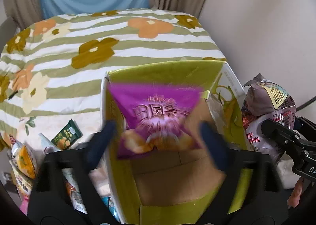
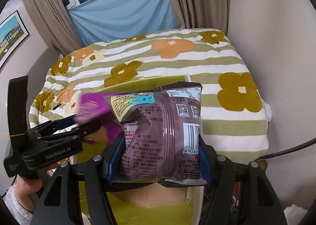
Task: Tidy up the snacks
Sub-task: 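Carry both bags over the yellow-green box and release them inside with both tools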
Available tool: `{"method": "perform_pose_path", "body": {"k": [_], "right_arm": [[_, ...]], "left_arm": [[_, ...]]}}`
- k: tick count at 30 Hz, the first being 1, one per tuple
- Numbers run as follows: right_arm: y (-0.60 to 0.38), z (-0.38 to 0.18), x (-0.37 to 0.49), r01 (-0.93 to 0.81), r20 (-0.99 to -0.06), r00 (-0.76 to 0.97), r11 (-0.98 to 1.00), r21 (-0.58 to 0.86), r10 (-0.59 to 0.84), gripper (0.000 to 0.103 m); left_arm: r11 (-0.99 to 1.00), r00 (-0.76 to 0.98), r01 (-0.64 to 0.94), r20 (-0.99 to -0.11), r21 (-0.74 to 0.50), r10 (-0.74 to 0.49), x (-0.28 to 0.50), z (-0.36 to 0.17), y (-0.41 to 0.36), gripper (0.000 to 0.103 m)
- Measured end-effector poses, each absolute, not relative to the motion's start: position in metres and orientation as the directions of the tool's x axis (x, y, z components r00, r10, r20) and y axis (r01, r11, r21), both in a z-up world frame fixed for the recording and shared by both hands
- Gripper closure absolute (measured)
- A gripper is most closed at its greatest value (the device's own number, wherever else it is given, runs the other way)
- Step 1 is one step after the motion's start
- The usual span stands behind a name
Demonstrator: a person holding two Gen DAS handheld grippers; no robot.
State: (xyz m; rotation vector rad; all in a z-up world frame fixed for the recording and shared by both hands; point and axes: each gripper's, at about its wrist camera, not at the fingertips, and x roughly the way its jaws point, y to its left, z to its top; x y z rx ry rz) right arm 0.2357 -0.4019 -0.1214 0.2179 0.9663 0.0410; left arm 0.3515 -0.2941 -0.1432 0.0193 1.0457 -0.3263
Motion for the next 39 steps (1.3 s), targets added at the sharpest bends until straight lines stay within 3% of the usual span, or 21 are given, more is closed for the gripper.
{"method": "perform_pose_path", "body": {"k": [19, 20, 22, 23, 24, 39], "right_arm": [[-0.387, -0.139, 0.28, 0.0, -0.798, 0.572, 0.973, 0.229, 0.188, 0.041], [-0.384, -0.142, 0.286, -0.009, -0.801, 0.566, 0.973, 0.231, 0.196, 0.039], [-0.383, -0.149, 0.294, -0.006, -0.815, 0.547, 0.974, 0.226, 0.192, 0.022], [-0.382, -0.152, 0.298, -0.006, -0.821, 0.537, 0.973, 0.229, 0.196, 0.005], [-0.383, -0.155, 0.299, -0.013, -0.824, 0.527, 0.971, 0.239, 0.209, 0.002], [-0.383, -0.143, 0.273, -0.091, -0.799, 0.56, 0.975, 0.202, 0.218, 0.002]], "left_arm": [[0.978, 0.522, 0.167, -0.83, -0.129, -0.198, 0.318, -0.13, -0.24, 0.001], [0.978, 0.521, 0.162, -0.83, -0.134, -0.2, 0.318, -0.13, -0.239, 0.001], [0.977, 0.511, 0.156, -0.834, -0.147, -0.207, 0.317, -0.131, -0.236, 0.001], [0.978, 0.509, 0.154, -0.836, -0.144, -0.204, 0.316, -0.132, -0.236, 0.001], [0.979, 0.511, 0.151, -0.838, -0.133, -0.193, 0.313, -0.132, -0.235, 0.001], [0.99, 0.521, 0.115, -0.843, -0.087, -0.135, 0.286, -0.121, -0.213, 0.001]]}}
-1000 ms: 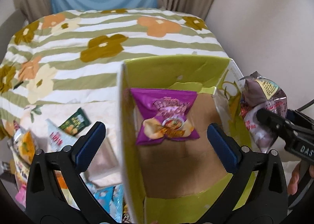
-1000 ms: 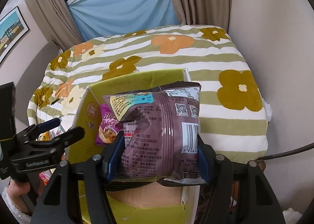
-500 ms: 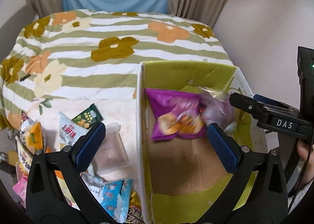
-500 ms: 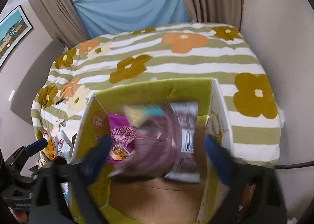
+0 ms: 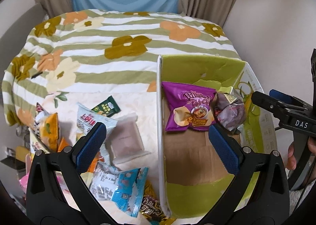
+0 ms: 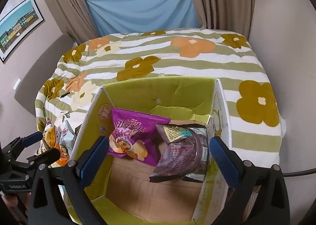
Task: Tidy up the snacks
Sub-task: 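Carry both bags over the yellow-green box and release them inside with both tools, then move both tools back toward the remaining snack bags on the table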
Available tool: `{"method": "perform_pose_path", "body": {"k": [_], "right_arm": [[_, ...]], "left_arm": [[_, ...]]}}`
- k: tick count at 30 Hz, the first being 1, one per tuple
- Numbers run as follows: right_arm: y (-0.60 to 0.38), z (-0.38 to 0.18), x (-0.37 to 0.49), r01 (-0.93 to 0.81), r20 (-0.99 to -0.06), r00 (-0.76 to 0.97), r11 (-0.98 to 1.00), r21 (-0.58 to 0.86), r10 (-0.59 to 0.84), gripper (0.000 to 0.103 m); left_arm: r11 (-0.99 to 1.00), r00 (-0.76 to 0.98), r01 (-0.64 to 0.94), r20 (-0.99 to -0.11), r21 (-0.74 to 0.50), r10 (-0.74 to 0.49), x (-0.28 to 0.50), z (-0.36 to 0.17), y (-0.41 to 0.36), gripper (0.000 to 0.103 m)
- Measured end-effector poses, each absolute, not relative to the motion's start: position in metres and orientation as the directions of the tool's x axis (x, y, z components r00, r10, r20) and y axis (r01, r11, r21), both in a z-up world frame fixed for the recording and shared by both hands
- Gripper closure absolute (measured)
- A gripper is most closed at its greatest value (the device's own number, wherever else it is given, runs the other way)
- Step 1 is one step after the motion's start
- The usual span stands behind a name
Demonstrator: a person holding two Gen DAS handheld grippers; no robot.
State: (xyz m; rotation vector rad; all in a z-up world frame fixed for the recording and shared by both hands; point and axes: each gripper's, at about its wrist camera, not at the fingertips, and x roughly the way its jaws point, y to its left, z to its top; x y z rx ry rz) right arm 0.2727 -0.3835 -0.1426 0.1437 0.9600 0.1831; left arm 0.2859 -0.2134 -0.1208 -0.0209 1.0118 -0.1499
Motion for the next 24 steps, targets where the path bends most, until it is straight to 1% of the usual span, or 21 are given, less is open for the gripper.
{"method": "perform_pose_path", "body": {"k": [4, 10, 19, 24], "right_arm": [[-0.377, -0.126, 0.258, -0.115, -0.781, 0.586, 0.976, 0.184, 0.216, 0.001], [-0.356, -0.1, 0.226, -0.15, -0.746, 0.619, 0.969, 0.196, 0.247, 0.001], [-0.308, -0.079, 0.174, -0.121, -0.701, 0.668, 0.966, 0.23, 0.251, 0.001], [-0.261, -0.076, 0.143, -0.136, -0.691, 0.678, 0.966, 0.218, 0.252, 0.001]], "left_arm": [[0.989, 0.548, 0.125, -0.825, -0.08, -0.136, 0.274, -0.104, -0.203, 0.001], [0.987, 0.584, 0.117, -0.796, -0.109, -0.157, 0.247, -0.079, -0.167, 0.001], [0.986, 0.622, 0.121, -0.765, -0.113, -0.164, 0.195, -0.059, -0.085, 0.001], [0.988, 0.631, 0.094, -0.76, -0.124, -0.155, 0.16, -0.057, -0.026, 0.001]]}}
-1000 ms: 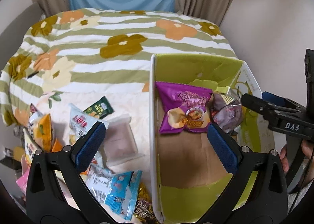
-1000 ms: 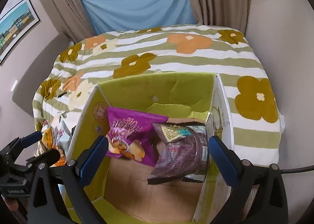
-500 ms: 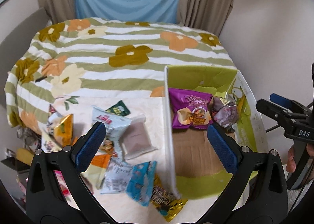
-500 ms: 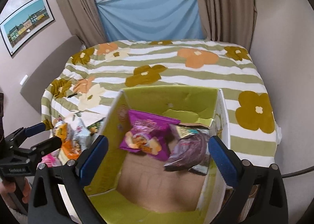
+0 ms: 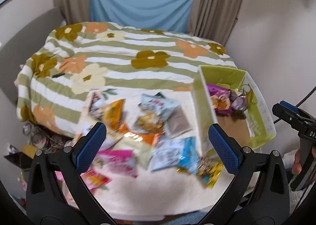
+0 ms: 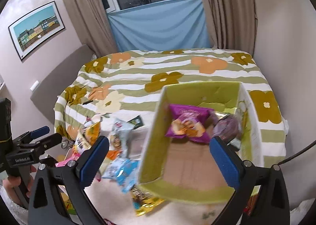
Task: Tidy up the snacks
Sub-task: 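Move both tools back toward the remaining snack bags on the table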
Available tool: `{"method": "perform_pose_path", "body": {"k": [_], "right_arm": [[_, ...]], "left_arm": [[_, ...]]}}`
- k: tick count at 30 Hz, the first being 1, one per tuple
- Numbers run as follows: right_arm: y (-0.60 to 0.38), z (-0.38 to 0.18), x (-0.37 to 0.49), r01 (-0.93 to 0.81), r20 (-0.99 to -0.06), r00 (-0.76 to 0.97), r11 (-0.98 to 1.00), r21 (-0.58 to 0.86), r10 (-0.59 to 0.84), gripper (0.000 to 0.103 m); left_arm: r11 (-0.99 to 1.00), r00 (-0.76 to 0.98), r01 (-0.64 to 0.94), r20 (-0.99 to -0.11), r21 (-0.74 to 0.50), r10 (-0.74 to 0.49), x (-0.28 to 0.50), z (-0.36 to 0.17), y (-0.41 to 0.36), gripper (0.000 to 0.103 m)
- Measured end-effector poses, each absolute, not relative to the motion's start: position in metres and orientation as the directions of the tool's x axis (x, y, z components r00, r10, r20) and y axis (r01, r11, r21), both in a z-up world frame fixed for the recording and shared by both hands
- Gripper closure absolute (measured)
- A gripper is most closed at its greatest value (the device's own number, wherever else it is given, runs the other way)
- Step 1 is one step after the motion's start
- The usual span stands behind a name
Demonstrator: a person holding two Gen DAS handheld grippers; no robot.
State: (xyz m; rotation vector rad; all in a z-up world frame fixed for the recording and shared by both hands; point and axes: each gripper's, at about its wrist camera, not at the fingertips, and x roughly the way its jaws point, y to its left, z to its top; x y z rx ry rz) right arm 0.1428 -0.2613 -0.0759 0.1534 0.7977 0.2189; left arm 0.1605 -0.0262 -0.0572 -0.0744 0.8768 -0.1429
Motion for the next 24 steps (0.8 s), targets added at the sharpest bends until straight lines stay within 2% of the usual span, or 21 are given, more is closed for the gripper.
{"method": "perform_pose_path", "body": {"k": [11, 24], "right_arm": [[-0.145, -0.098, 0.103, -0.205, -0.701, 0.637, 0.947, 0.246, 0.32, 0.001], [-0.05, -0.169, 0.092, -0.268, -0.768, 0.536, 0.933, 0.239, 0.351, 0.001]], "left_arm": [[0.988, 0.603, 0.014, -0.787, -0.153, -0.131, 0.098, -0.081, 0.087, 0.001], [0.952, 0.506, -0.14, -0.846, -0.271, -0.167, 0.065, -0.163, 0.163, 0.001]]}}
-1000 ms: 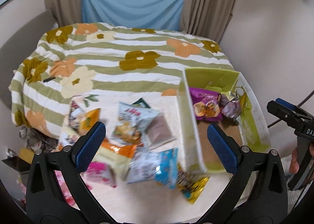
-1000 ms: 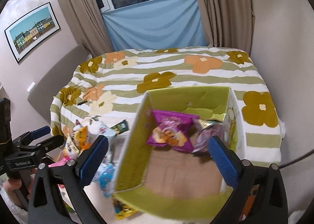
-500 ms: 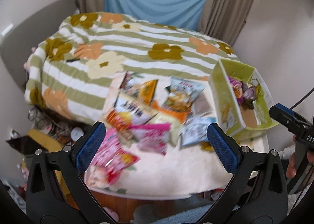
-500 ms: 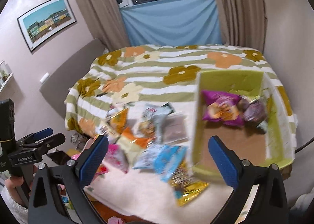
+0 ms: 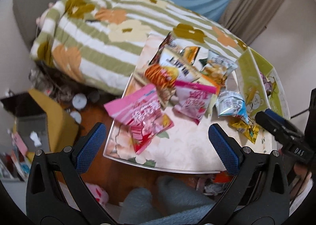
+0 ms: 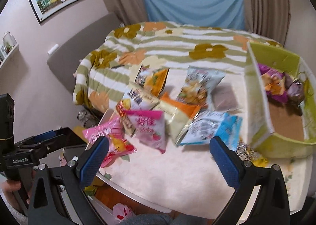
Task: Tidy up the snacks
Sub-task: 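Move both tools back toward the remaining snack bags on the table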
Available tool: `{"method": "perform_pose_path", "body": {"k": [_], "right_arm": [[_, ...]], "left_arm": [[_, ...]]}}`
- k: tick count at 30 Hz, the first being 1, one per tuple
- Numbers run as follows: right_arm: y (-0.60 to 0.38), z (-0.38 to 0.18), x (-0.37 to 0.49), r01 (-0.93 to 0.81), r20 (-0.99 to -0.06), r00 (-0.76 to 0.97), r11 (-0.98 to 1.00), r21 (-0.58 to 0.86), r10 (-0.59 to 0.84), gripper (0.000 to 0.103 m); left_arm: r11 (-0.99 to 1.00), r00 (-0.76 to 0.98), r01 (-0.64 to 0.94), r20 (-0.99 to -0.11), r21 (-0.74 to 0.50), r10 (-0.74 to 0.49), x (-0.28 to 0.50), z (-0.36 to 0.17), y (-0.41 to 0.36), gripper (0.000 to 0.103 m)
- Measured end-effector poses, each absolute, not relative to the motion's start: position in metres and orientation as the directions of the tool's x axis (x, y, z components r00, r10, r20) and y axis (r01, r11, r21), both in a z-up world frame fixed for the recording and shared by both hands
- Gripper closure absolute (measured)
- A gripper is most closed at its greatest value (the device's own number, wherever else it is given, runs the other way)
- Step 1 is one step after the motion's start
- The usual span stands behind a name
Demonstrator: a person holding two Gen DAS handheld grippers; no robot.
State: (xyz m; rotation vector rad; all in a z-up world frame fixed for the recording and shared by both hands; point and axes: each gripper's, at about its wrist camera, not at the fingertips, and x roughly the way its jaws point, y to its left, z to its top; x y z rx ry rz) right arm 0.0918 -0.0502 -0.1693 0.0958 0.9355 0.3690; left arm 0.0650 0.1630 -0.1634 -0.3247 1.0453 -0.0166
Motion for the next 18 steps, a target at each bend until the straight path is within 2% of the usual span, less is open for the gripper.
{"method": "perform_pose_path", "body": {"k": [11, 18], "right_arm": [[-0.02, -0.222, 0.124, -0.29, -0.788, 0.485, 0.92, 0.265, 0.38, 0.002], [-0.015, -0.236, 0.137, -0.353, -0.809, 0.446, 0.906, 0.233, 0.382, 0.002]], "left_arm": [[0.921, 0.483, -0.268, -0.867, -0.282, -0.125, 0.104, -0.229, 0.153, 0.001], [0.911, 0.433, -0.332, -0.898, -0.245, -0.083, 0.127, -0.259, 0.149, 0.008]]}}
